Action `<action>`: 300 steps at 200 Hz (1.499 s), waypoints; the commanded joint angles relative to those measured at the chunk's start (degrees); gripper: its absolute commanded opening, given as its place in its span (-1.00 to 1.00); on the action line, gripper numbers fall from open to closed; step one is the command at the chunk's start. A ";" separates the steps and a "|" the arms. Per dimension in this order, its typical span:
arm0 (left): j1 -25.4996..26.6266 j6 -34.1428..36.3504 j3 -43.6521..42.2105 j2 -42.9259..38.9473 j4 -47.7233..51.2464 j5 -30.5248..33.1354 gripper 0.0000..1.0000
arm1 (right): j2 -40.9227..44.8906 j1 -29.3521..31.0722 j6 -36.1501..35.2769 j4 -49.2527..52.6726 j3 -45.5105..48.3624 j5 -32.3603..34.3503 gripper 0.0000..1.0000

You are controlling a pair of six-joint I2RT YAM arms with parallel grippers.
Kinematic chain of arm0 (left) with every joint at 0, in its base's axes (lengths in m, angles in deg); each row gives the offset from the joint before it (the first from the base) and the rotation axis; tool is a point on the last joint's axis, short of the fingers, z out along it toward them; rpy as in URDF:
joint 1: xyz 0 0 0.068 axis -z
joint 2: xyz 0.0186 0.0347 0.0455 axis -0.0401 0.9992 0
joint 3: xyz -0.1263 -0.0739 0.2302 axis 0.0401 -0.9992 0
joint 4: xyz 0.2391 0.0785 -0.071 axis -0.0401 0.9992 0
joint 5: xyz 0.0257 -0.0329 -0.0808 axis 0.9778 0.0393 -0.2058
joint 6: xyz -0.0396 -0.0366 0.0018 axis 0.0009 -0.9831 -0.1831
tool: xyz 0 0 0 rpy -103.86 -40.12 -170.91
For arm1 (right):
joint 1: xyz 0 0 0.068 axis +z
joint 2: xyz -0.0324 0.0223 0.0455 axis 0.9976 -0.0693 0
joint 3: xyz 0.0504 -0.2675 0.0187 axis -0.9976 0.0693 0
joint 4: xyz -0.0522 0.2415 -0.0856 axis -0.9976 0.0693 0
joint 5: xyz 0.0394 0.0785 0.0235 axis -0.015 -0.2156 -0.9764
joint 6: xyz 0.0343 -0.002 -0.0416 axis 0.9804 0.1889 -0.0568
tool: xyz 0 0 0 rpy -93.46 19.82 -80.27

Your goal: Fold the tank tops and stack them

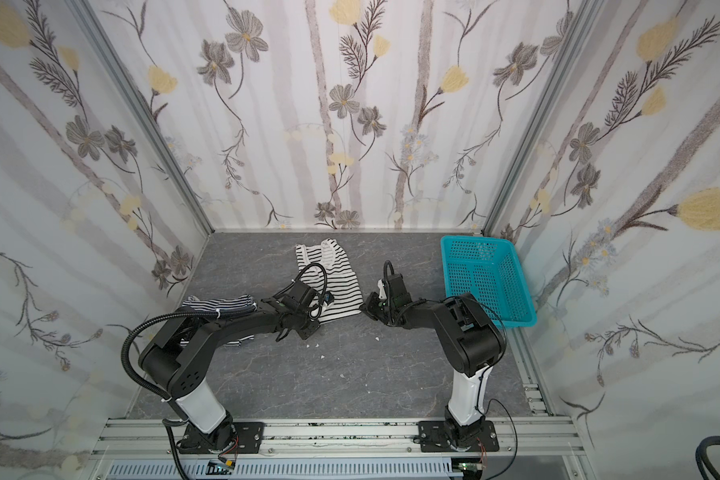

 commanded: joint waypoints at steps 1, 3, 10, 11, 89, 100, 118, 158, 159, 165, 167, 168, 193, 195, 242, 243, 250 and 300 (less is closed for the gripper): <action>-0.09 0.86 0.00 0.69 0.25 1.46 -0.31 | 0.72 -0.23 -0.54 -1.18 -0.60 -0.83 -1.00; -0.18 0.86 -0.03 0.64 0.30 1.45 -0.31 | 0.72 -0.23 -0.54 -1.16 -0.61 -0.83 -1.00; -0.16 1.03 -0.17 0.79 0.31 1.09 -0.31 | 0.72 -0.31 -0.62 -1.09 -0.76 -0.92 -1.00; -0.14 1.08 -0.14 0.79 0.31 1.03 -0.31 | 0.72 -0.31 -0.67 -1.02 -0.75 -0.92 -1.00; 0.88 3.59 -1.77 -1.45 1.60 -3.20 -1.00 | 1.86 -1.19 -0.30 -2.31 0.37 -1.84 -1.00; 1.48 3.82 -1.77 -3.01 2.67 -4.46 -1.00 | 3.21 -1.22 0.18 -3.06 1.74 -1.80 -1.00; 3.16 4.44 -1.33 -5.79 5.64 -7.30 -1.00 | 6.81 -0.87 1.03 -4.31 4.89 -1.80 -1.00; 7.48 4.20 0.93 -10.81 12.64 -14.66 -1.00 | 17.80 0.66 1.57 -1.79 12.45 -0.36 -1.00; 7.59 4.20 0.98 -10.89 12.85 -14.88 -1.00 | 18.14 0.70 1.57 -1.72 12.58 -0.33 -1.00; 8.38 4.29 1.35 -11.31 14.10 -16.35 -1.00 | 20.12 0.93 1.57 -0.48 13.43 0.10 -1.00; 8.73 4.36 1.47 -11.43 14.59 -16.69 -1.00 | 20.82 1.03 1.64 -0.23 13.70 0.35 -1.00; 8.83 4.37 1.52 -11.47 14.79 -17.04 -1.00 | 21.14 1.06 1.65 -0.02 13.91 0.42 -1.00; 12.29 4.62 2.09 -13.54 18.42 -21.92 -1.00 | 31.59 1.18 1.75 6.51 17.10 3.66 -1.00; 12.59 4.57 2.16 -13.64 18.62 -22.19 -1.00 | 32.39 1.14 1.75 7.05 17.28 3.89 -1.00; 14.87 4.33 4.99 -16.39 23.31 -32.66 -1.00 | 47.97 0.92 0.77 20.25 16.19 8.09 -1.00; 14.85 4.36 5.08 -16.45 23.41 -32.80 -1.00 | 48.16 0.92 0.69 20.51 16.08 8.20 -1.00; 14.91 4.72 5.67 -16.73 24.24 -34.20 -1.00 | 49.28 0.79 0.33 22.07 15.23 8.54 -1.00; 13.76 7.19 8.61 -17.40 26.00 -36.89 -1.00 | 45.43 0.43 -1.66 24.45 8.68 7.12 -1.00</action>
